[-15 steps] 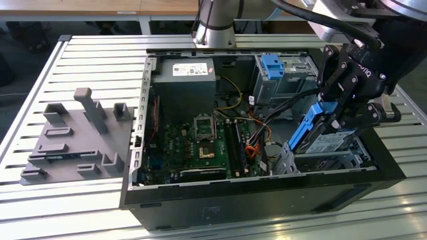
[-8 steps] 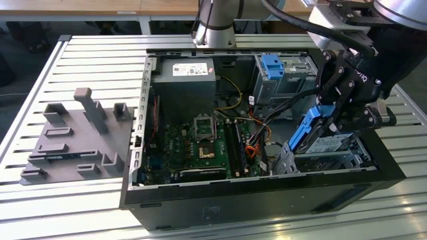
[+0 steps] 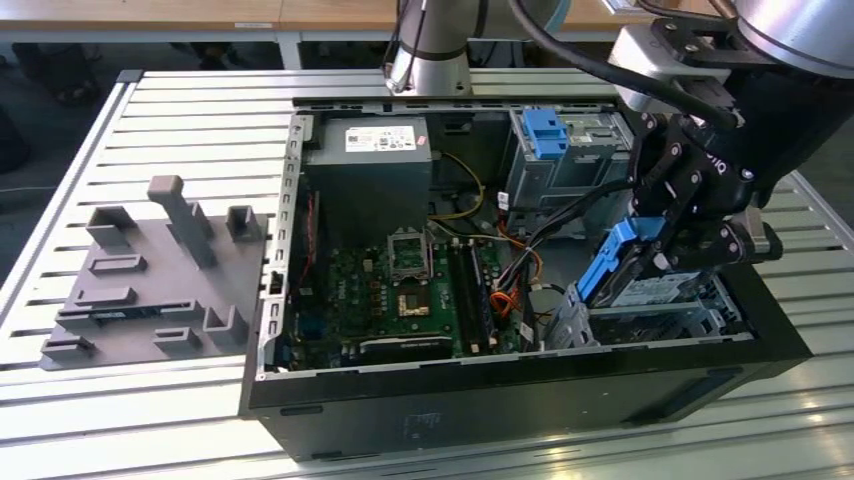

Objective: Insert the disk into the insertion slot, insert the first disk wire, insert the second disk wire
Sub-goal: 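Insert the disk into the insertion slot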

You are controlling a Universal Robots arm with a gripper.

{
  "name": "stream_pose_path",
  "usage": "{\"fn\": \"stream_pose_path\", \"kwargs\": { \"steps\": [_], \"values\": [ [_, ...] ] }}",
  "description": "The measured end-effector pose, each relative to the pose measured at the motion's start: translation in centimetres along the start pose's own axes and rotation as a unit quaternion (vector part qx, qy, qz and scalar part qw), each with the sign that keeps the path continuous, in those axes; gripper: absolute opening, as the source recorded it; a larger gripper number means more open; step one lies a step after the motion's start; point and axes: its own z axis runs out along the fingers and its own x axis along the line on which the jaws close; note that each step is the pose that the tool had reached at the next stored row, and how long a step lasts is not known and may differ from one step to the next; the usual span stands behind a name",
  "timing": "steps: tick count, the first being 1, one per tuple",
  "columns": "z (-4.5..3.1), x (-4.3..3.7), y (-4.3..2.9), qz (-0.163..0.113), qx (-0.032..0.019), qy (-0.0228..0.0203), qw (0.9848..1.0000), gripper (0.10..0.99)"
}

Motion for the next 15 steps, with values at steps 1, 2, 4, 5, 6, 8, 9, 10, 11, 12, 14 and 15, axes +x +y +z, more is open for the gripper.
{"fn": "stream_pose_path", "kwargs": {
  "steps": [1,2,4,5,6,8,9,10,11,12,14,15],
  "values": [
    [0.1,0.0,0.0,0.0,0.0,0.0,1.0,0.365],
    [0.2,0.0,-0.01,0.0,0.0,0.0,1.0,0.365],
    [0.4,0.0,-0.02,0.0,0.0,0.0,1.0,0.365],
    [0.5,0.0,-0.02,0.0,0.0,0.0,1.0,0.365],
    [0.6,0.0,-0.02,0.0,0.0,0.0,1.0,0.365],
    [0.77,0.0,-0.03,0.0,0.0,0.0,1.0,0.365],
    [0.86,0.0,-0.03,0.0,0.0,0.0,1.0,0.365],
    [0.95,0.0,-0.04,0.0,0.0,0.0,1.0,0.365],
    [1.03,0.0,-0.04,0.0,0.0,0.0,1.0,0.365],
    [1.12,0.0,-0.04,0.0,0.0,0.0001,1.0,0.365],
    [1.29,0.0,-0.05,0.0,0.0,0.0001,1.0,0.365],
    [1.37,0.0,-0.05,0.0,0.0,0.0001,1.0,0.365]
  ]
}}
